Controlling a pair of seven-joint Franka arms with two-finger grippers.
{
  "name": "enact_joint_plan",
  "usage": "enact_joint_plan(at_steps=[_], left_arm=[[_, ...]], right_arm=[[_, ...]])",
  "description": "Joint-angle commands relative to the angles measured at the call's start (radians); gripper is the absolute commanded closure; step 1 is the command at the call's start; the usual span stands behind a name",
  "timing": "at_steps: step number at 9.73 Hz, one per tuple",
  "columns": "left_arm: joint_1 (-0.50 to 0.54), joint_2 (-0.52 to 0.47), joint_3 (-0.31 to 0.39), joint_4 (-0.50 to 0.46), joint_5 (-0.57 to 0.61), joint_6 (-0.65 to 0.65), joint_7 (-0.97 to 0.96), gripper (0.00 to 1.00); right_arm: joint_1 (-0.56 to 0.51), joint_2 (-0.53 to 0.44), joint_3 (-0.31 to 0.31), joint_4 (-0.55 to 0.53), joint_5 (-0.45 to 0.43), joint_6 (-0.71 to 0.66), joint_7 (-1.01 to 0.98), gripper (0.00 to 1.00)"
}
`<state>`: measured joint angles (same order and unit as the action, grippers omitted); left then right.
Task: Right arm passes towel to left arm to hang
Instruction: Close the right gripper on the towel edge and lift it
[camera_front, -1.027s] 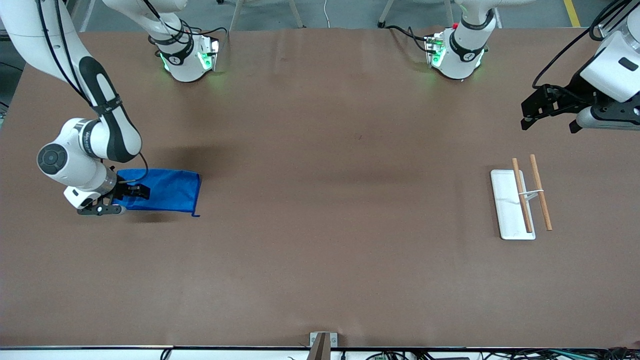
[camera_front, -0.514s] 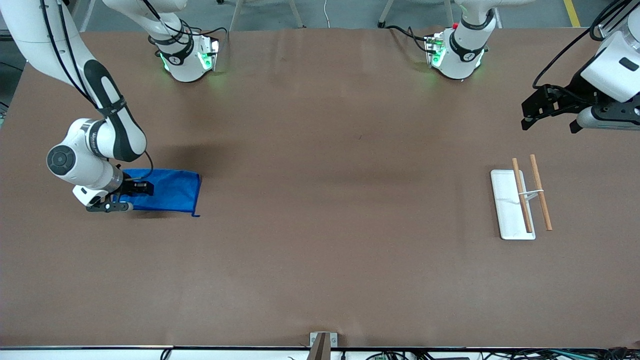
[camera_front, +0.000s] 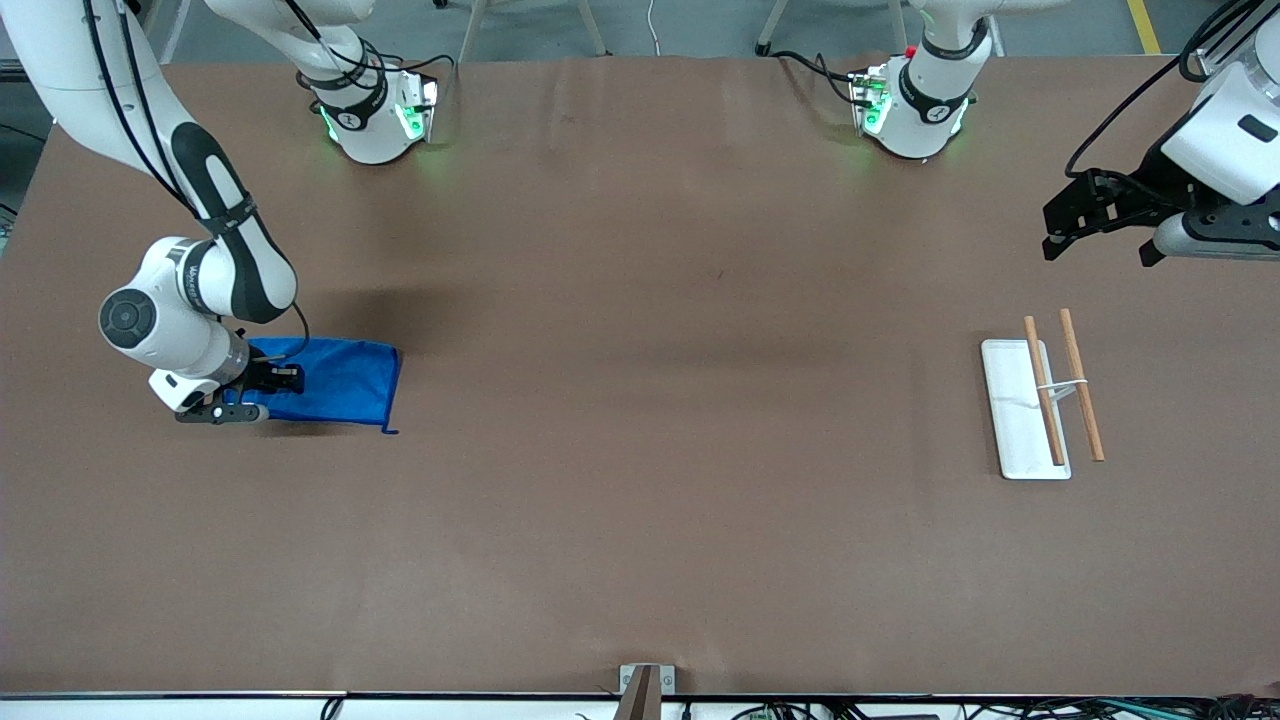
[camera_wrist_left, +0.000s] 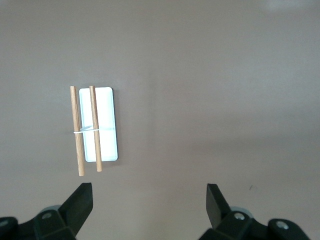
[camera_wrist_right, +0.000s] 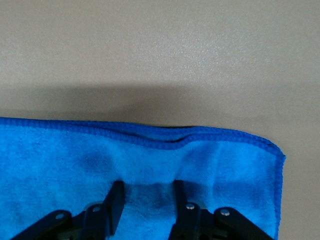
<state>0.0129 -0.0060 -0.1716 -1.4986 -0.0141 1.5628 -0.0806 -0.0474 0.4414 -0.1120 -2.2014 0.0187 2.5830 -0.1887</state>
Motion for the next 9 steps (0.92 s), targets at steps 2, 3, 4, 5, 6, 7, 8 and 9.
enact_joint_plan(at_steps=[2, 3, 4, 5, 6, 7, 8, 9], left_arm=[[0.002, 0.014, -0.003, -0.017, 0.008, -0.003, 0.007, 0.00], [0.002, 0.015, -0.003, -0.015, 0.008, -0.001, 0.007, 0.00], [0.001, 0.021, -0.003, -0.014, 0.006, -0.001, 0.007, 0.00], [0.001, 0.023, -0.003, -0.014, 0.008, 0.003, 0.007, 0.00], [0.004, 0.026, -0.003, -0.014, 0.006, 0.006, 0.007, 0.00], [0.004, 0.026, -0.003, -0.014, 0.006, 0.010, 0.008, 0.00], [0.004, 0.026, -0.003, -0.014, 0.005, 0.016, 0.009, 0.00], [0.004, 0.027, -0.003, -0.015, 0.005, 0.020, 0.009, 0.00]], right_arm=[[0.000, -0.016, 0.008, -0.012, 0.070, -0.012, 0.000, 0.99], [0.006, -0.035, 0.008, -0.001, 0.072, -0.062, 0.000, 0.99], [0.006, -0.067, 0.009, 0.024, 0.104, -0.152, 0.003, 0.99], [0.017, -0.084, 0.006, 0.101, 0.115, -0.282, -0.008, 0.99], [0.017, -0.087, 0.006, 0.199, 0.115, -0.425, -0.011, 0.99], [0.021, -0.087, 0.008, 0.307, 0.115, -0.567, -0.008, 0.99], [0.044, -0.086, 0.008, 0.406, 0.115, -0.678, -0.002, 0.99], [0.063, -0.086, 0.015, 0.478, 0.115, -0.758, 0.020, 0.99]])
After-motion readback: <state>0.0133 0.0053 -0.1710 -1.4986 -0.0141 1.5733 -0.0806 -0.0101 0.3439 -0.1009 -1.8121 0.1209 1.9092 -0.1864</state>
